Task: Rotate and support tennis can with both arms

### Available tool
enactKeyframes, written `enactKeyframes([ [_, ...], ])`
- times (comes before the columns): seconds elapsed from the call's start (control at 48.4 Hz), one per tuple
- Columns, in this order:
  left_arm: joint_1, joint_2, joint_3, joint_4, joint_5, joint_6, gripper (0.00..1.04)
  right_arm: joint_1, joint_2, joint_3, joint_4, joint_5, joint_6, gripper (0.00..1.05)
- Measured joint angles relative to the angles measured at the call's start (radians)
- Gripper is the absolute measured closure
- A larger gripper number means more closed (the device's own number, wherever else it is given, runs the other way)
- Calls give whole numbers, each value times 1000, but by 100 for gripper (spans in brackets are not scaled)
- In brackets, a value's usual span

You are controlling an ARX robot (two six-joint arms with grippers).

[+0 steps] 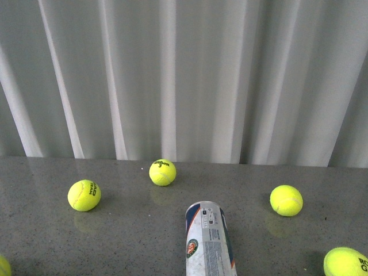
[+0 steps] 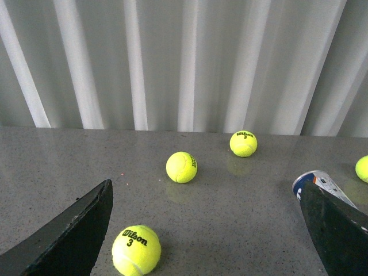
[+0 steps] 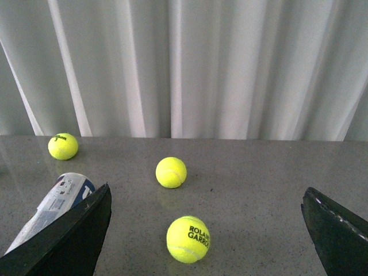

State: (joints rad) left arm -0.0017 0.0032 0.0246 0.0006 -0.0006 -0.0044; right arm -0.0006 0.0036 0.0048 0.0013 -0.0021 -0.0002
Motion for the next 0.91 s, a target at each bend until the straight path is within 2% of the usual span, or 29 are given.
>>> enactKeyframes([
  [0.908, 0, 0, 0, 0, 0, 0, 7, 0, 0, 0, 0, 0, 0, 7],
])
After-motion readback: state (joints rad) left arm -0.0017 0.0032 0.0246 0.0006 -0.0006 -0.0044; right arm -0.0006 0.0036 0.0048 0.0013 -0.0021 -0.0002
